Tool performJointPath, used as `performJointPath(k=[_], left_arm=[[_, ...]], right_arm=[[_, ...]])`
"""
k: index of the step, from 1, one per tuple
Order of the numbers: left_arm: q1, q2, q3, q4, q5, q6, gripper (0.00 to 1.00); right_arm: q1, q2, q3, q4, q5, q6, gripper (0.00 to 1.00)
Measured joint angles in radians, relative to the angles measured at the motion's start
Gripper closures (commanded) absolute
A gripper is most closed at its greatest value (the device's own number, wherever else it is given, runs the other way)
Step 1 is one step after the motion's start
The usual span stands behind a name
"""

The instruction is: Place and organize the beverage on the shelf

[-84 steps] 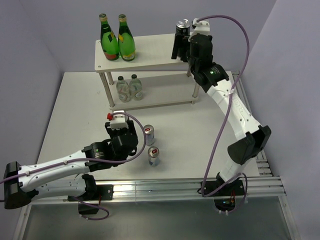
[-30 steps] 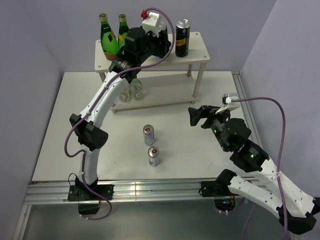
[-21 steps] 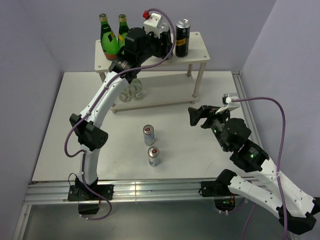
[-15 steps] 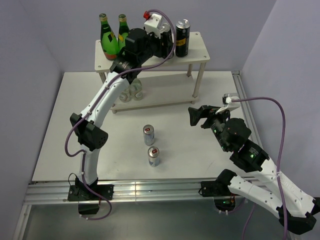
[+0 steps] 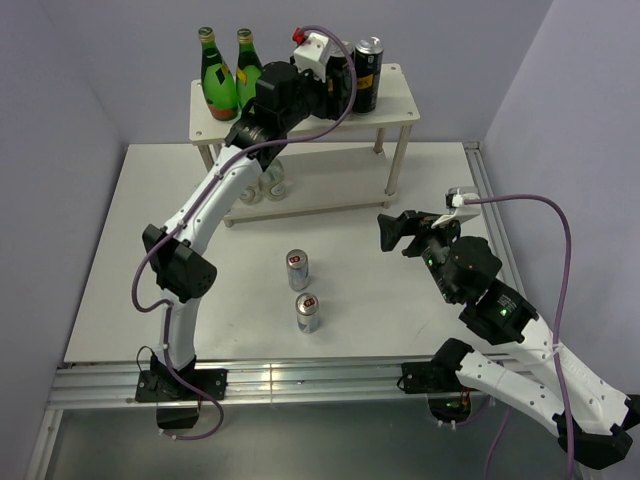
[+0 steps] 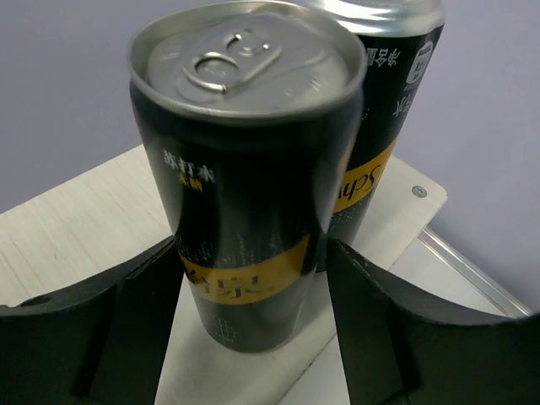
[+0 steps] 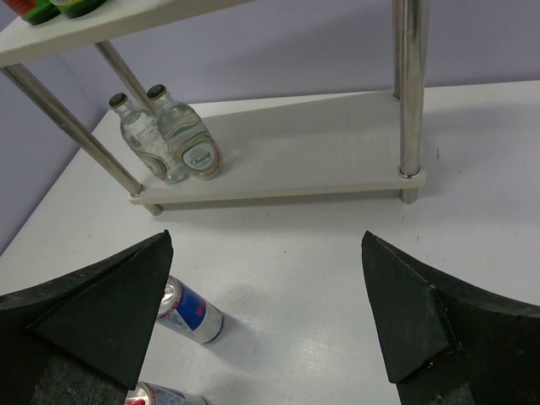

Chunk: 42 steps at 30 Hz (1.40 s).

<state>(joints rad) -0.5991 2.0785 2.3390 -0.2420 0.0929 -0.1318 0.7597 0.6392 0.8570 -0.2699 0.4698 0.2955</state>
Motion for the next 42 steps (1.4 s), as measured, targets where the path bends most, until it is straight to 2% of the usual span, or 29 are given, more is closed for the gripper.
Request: performJointPath(k=[7, 14, 16, 27, 32, 35, 38, 40, 42], left_arm=[[-0.006, -0.005, -0.035, 0.015, -0.005, 0.008, 0.26], [-0.018, -0.066, -0.131, 0.025, -0.035, 0.021, 0.03], [-0.027, -0.096, -0.172, 0.034, -0.054, 0.028, 0.01], [-0.076, -0.301, -0.427, 0.087, -0.161, 0.043, 0.01], [-0.164, -0.464, -0.633, 0.104, -0.305, 0.047, 0.01], [-0.263, -0.608, -0.826, 0.114, -0.395, 0.040, 0.01], [-0.352, -0.747, -1.007, 0.123, -0.452, 0.004, 0.01], [-0.375, -0.838, -1.118, 0.119, -0.492, -0.025, 0.01], [-0.383, -0.909, -1.194, 0.100, -0.531, -0.051, 0.01]], right_arm=[[0.000, 0.000, -0.001, 0.000, 0.002, 0.002, 0.00], [0.000, 0.000, -0.014, 0.004, 0.007, 0.003, 0.00], [0.000, 0.000, -0.014, 0.006, 0.008, 0.003, 0.00], [0.000, 0.005, -0.023, 0.023, 0.006, 0.008, 0.00], [0.010, 0.003, -0.050, 0.031, -0.075, 0.049, 0.04], [0.109, -0.003, -0.105, 0.038, -0.091, 0.088, 0.04], [0.315, 0.016, -0.153, 0.018, -0.032, 0.143, 0.03], [0.452, 0.042, -0.177, 0.003, 0.010, 0.192, 0.03], [0.531, 0.067, -0.208, 0.002, 0.040, 0.241, 0.02]])
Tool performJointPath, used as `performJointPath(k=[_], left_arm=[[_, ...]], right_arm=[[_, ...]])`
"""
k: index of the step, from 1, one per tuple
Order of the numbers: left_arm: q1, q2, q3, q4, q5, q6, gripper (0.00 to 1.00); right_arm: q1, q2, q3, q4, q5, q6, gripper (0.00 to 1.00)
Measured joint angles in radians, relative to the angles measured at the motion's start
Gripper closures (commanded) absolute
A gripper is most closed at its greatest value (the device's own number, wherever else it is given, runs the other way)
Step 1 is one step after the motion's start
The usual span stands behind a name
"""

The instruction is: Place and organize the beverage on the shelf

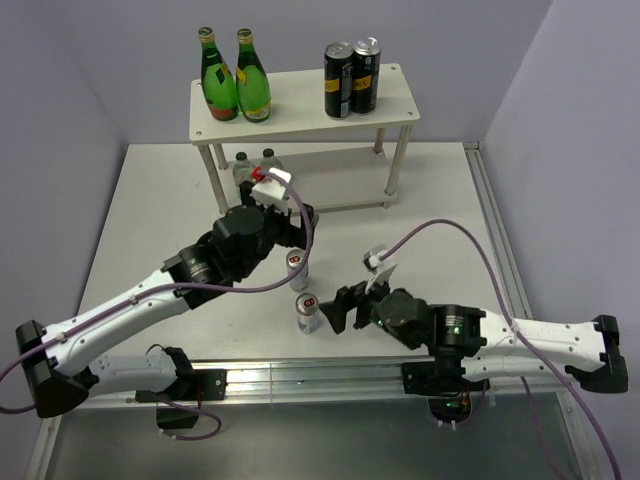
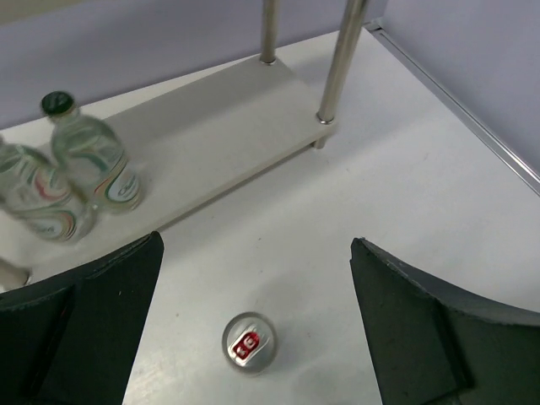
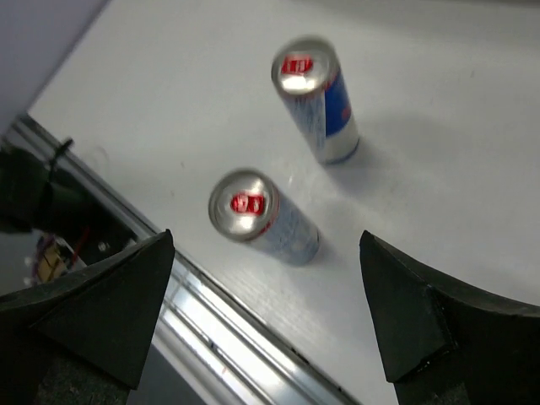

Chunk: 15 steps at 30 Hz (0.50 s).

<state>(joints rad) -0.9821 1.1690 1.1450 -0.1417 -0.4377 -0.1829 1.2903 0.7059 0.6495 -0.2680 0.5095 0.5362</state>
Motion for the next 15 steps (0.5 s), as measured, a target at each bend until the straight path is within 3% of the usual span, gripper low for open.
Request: performJointPath(k=[5, 15], left_arm=[[-0.015, -0.103, -0.073, -0.033, -0.069, -0.045, 0.01], [-0.023, -0.198, -0.176, -0.048, -0.109, -0.087, 0.01]], right_arm=[[0.134, 0.077, -0.096, -0.009, 0.061, 0.119, 0.02], [0.172, 0.320, -0.135, 0.091, 0.121, 0.221, 0.01]])
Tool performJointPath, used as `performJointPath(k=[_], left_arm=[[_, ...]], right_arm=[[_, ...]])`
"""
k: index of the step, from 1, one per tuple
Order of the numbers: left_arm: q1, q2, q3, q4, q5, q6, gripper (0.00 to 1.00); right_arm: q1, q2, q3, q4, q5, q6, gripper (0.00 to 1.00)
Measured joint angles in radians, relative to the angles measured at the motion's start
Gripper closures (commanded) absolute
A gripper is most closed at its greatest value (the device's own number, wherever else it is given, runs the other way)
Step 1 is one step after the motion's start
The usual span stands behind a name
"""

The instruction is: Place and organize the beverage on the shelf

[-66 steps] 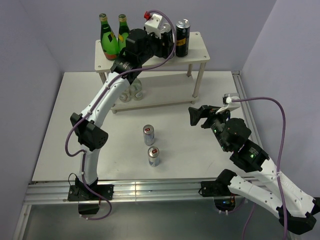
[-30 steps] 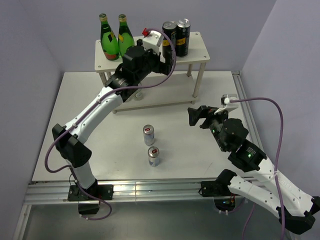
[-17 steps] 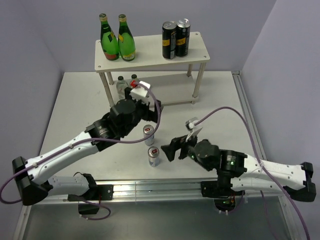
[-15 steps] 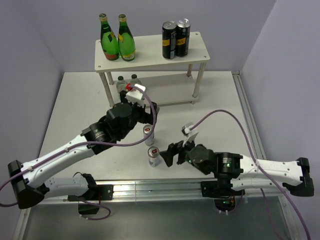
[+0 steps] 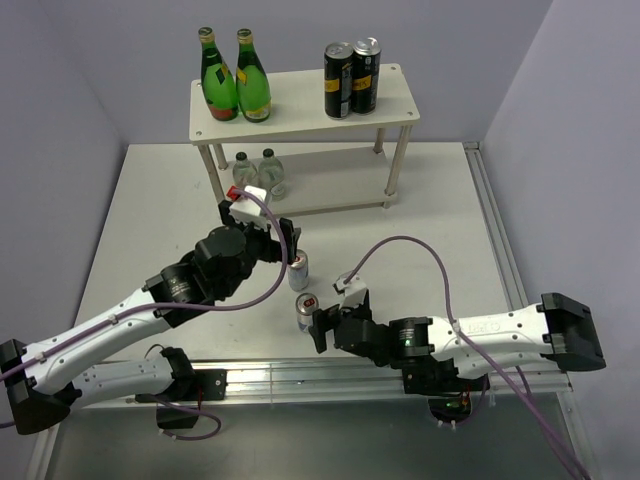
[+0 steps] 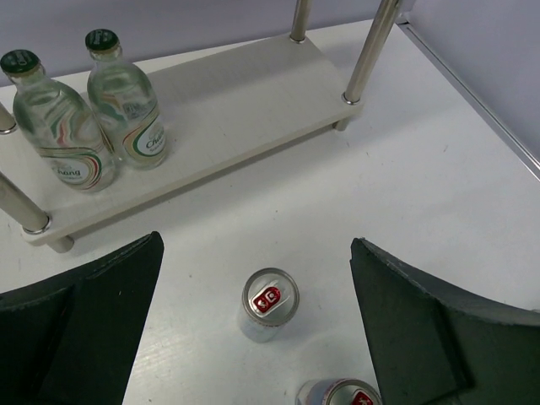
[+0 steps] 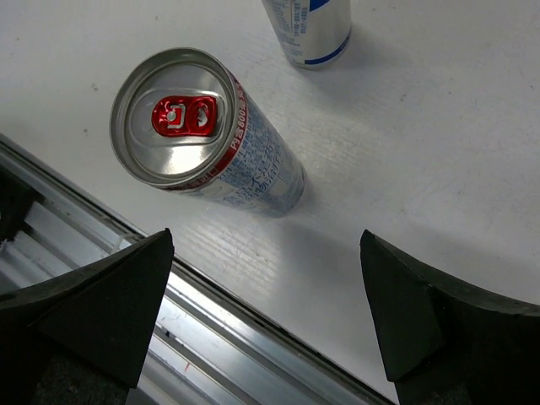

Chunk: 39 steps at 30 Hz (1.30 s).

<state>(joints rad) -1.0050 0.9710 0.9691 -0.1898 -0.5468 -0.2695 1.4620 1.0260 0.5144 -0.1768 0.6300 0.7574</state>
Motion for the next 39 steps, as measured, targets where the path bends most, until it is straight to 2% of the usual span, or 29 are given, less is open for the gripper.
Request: performJointPath(k=[13, 19, 20, 23, 24, 27, 28, 29, 32, 35, 39], left_arm=[[0.000, -0.023, -0.071, 0.002, 0.000, -0.010, 0.01], [0.000, -0.041, -0.089, 0.011, 0.000, -0.010, 0.01], [0.000, -0.041, -0.090, 0.013, 0.000, -0.010, 0.01], [0.000, -0.041, -0.098, 0.016, 0.000, -0.010, 0.01], [0.000, -0.041, -0.101, 0.016, 0.000, -0.010, 0.01], [-0.001, -0.043, -0.109, 0.020, 0.000, -0.010, 0.01], [-0.002, -0.044, -0.111, 0.021, -0.001, -0.010, 0.01], [-0.002, -0.045, -0.113, 0.021, -0.001, -0.010, 0.01], [-0.003, -0.045, -0.113, 0.021, -0.001, -0.010, 0.01], [-0.005, -0.049, -0.115, 0.023, -0.001, -0.010, 0.01], [-0.005, -0.055, -0.118, 0.026, -0.002, -0.010, 0.01]], right_arm=[[0.002, 0.219, -0.008, 0.322, 0.059, -0.066, 0.01], [0.002, 0.350, -0.014, 0.510, 0.126, -0.125, 0.09], [0.002, 0.371, -0.017, 0.544, 0.143, -0.135, 0.11], [0.002, 0.437, -0.018, 0.636, 0.188, -0.171, 0.28], [0.002, 0.459, -0.018, 0.664, 0.204, -0.184, 0.36], [0.002, 0.501, -0.018, 0.729, 0.250, -0.220, 0.48], [0.002, 0.508, -0.018, 0.745, 0.254, -0.227, 0.51], [0.002, 0.514, -0.018, 0.756, 0.259, -0.231, 0.60], [0.002, 0.511, -0.018, 0.757, 0.263, -0.235, 0.72], [0.002, 0.464, -0.032, 0.708, 0.264, -0.226, 0.76], [0.002, 0.291, -0.044, 0.519, 0.299, -0.168, 0.77]])
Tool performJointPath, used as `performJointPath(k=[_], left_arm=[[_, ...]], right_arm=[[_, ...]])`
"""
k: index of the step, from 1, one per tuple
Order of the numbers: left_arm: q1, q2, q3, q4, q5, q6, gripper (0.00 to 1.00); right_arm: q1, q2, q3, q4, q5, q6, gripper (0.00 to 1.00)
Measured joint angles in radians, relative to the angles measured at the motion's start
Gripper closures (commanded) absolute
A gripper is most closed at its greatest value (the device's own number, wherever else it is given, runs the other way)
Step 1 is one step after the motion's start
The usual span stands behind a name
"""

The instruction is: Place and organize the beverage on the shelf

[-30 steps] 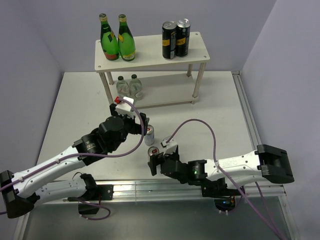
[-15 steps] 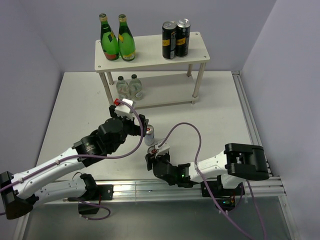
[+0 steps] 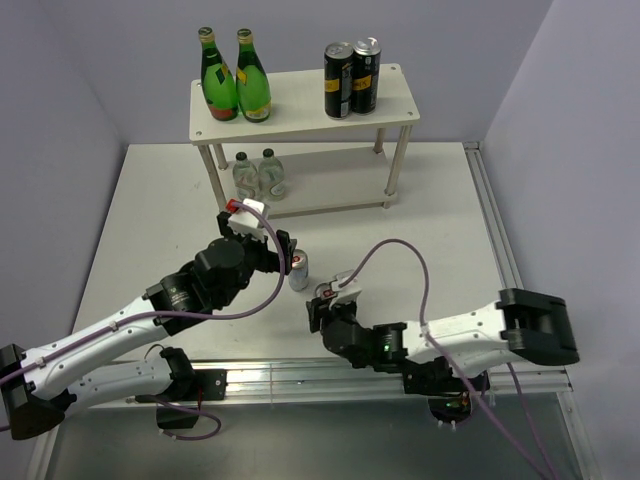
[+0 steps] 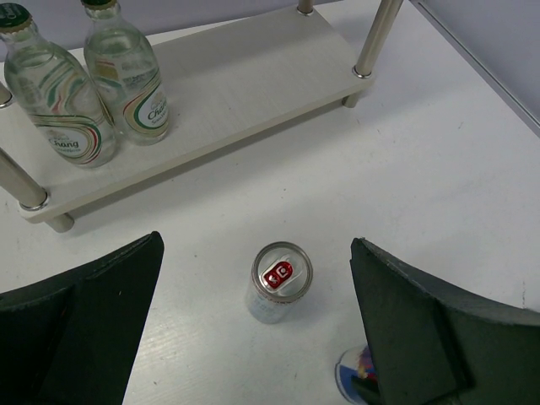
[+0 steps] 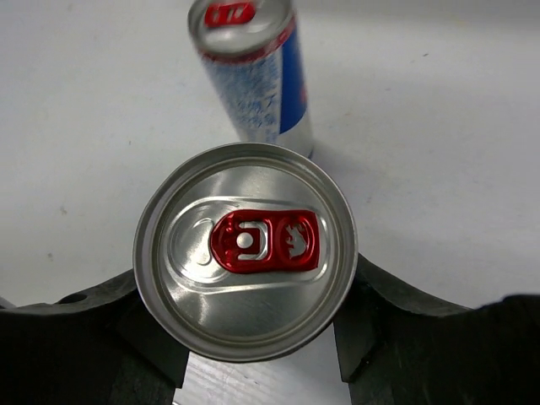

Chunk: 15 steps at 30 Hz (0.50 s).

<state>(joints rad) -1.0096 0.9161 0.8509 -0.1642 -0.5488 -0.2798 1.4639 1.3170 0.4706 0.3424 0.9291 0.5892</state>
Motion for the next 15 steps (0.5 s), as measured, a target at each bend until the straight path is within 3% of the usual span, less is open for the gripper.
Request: performJointPath(k=[6, 11, 15], left_arm=[[-0.003, -0.003, -0.016, 0.014, 0.000, -0.001, 0.01], [-0.003, -0.003, -0.032, 0.027, 0.002, -0.012, 0.01], [-0.005, -0.003, -0.047, 0.038, 0.006, -0.027, 0.01]], right_arm=[[-0.067, -0.233, 0.023, -0.258, 0.019, 0.063, 0.89], [-0.290, -0.325, 0.034, -0.349, -0.058, 0.023, 1.00], [-0.460, -0.301, 0.100, -0.351, -0.113, -0.043, 1.00]])
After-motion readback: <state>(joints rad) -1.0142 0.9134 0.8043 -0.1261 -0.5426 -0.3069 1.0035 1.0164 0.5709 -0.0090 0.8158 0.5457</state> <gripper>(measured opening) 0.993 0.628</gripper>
